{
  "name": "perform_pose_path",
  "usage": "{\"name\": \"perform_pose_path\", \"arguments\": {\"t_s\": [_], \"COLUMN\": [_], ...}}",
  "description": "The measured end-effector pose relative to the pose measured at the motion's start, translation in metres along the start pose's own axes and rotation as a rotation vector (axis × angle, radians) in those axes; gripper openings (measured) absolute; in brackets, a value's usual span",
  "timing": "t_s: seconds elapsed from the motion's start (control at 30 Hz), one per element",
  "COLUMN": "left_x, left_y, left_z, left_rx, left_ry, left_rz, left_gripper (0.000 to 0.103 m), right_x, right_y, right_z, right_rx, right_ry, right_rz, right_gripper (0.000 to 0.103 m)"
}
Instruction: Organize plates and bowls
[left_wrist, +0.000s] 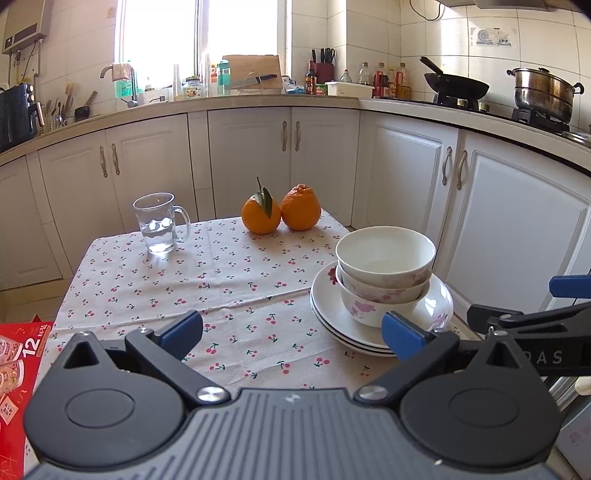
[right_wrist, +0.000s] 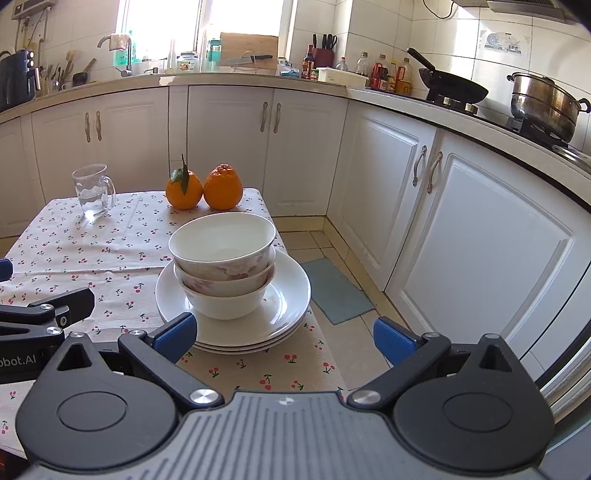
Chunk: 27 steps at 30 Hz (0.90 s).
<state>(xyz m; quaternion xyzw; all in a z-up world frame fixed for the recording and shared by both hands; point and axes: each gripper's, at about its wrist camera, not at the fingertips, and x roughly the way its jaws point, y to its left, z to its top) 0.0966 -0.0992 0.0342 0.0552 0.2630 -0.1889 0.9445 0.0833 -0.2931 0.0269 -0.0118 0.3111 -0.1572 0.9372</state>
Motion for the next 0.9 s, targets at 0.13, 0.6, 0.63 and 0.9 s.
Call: {"name": "perform_pose_path", "arguments": {"t_s": [0.13, 0.6, 0.63, 0.9], "left_x": [0.0, -0.0004, -0.0004, 0.0008], "left_y": [0.0, -0.0006, -0.0006, 0.0005], "left_z": [-0.0001, -0.001, -0.0012, -0.0012], "left_rx": [-0.002, -0.005, -0.006, -0.007], "left_ry": [0.001, 0.002, 0.003, 0.009], "left_rz": [0.0, 0.007, 0.007, 0.006], "left_gripper": [0.102, 0.102, 0.102, 0.103], "right_x": [-0.0004, -0.0005, -0.0009, -0.0008], "right_y": [0.0007, 0.0014, 0.0011, 0.0008], "right_z": [-0.0003, 0.0, -0.0001, -0.0004], "right_rx": [-0.001, -0.004, -0.004, -0.001], "right_ry": [-0.002, -0.003, -0.002, -0.002], "right_rz": [-0.005, -0.007, -0.009, -0.007], "right_gripper": [0.103, 0.103, 0.103, 0.103]}}
